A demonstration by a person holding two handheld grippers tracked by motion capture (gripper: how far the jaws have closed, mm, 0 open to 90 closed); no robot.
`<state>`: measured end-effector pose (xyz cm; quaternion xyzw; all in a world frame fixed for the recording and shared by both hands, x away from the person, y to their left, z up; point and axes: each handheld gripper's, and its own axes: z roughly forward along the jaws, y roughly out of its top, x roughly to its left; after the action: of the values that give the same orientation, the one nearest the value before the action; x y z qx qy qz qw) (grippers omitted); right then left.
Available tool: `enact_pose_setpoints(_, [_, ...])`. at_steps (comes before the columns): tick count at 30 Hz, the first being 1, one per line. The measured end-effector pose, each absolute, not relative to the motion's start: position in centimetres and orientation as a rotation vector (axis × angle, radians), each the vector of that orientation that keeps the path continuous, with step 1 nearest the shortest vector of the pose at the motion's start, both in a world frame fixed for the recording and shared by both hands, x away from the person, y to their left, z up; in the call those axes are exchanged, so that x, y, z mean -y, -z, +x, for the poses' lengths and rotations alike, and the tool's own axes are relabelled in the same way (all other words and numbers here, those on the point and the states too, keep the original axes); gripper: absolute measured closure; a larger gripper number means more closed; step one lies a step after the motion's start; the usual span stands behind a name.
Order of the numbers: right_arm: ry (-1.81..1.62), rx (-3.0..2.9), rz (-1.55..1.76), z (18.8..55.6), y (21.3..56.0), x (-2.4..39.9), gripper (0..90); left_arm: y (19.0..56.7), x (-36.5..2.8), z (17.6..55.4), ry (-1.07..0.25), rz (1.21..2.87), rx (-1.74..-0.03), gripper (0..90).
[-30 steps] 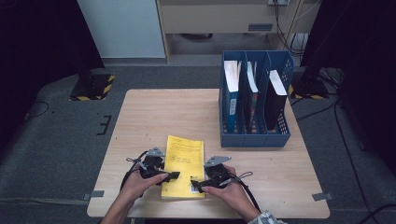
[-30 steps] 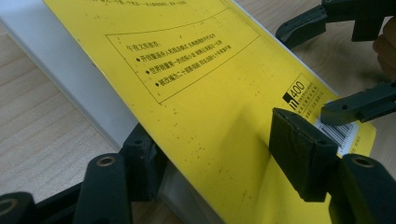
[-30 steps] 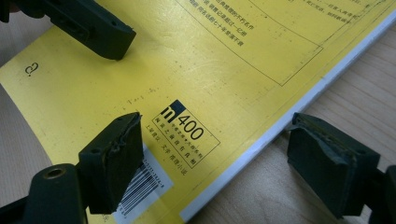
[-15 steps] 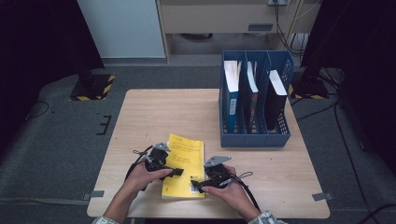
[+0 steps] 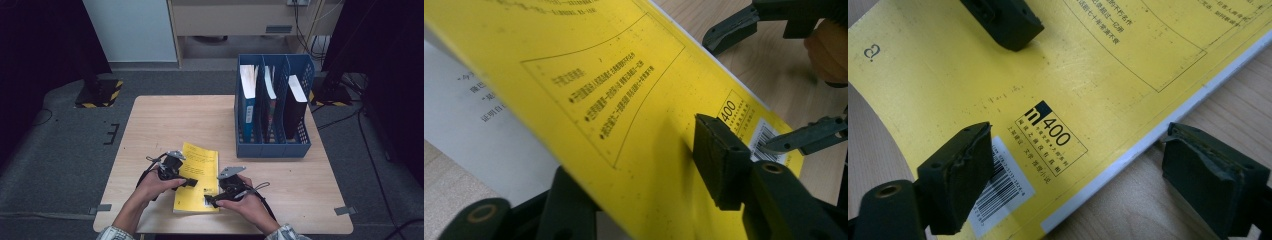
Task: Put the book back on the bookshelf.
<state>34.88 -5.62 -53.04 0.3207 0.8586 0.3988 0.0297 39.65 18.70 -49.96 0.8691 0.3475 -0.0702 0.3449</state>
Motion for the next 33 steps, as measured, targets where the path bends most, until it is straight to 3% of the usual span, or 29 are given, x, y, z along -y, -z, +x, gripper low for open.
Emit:
enact_pose_setpoints(6, [-1.214, -2.682, 0.964, 35.4, 53.0, 5.9, 10.4, 49.8, -18.8, 39.8, 0.188, 2.252, -0.887, 70.3])
enact_pose_setpoints(21, [-1.203, -2.706, 1.0, 36.7, 52.8, 6.2, 10.3, 49.0, -18.9, 39.5, 0.169, 2.199, -0.88, 78.7])
enact_pose_setpoints(33, [-1.264, -2.726, 1.024, 38.5, 52.9, 6.1, 6.7, 47.9, -19.4, 39.2, 0.171, 2.169, -0.843, 80.4])
